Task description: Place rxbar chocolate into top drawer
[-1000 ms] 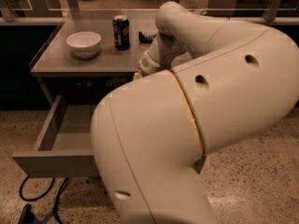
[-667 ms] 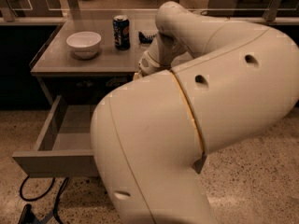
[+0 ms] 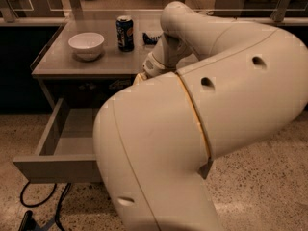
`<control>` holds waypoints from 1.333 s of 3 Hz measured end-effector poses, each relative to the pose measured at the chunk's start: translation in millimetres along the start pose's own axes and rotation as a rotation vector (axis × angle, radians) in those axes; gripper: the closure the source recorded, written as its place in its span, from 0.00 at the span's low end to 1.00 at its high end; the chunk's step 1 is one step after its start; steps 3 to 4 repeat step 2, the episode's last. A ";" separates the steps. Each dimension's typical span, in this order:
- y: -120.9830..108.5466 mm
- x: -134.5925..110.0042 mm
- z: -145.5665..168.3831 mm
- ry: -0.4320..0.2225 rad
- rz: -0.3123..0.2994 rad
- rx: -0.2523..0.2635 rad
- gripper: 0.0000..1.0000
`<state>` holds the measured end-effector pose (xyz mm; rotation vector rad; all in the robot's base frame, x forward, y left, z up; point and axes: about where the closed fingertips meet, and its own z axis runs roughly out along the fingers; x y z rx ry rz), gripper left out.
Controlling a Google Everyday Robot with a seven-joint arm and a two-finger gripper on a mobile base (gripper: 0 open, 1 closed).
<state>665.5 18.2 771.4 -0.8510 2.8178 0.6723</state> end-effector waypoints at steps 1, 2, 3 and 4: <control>0.0 0.0 0.1 0.000 0.000 0.000 0.00; 0.0 0.0 0.1 0.000 0.000 0.000 0.00; 0.0 0.0 0.1 0.000 0.000 0.000 0.00; 0.0 0.0 0.1 0.000 0.000 0.000 0.00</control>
Offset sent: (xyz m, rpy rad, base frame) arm 0.0000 0.0000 0.0000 0.0000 0.0001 0.0000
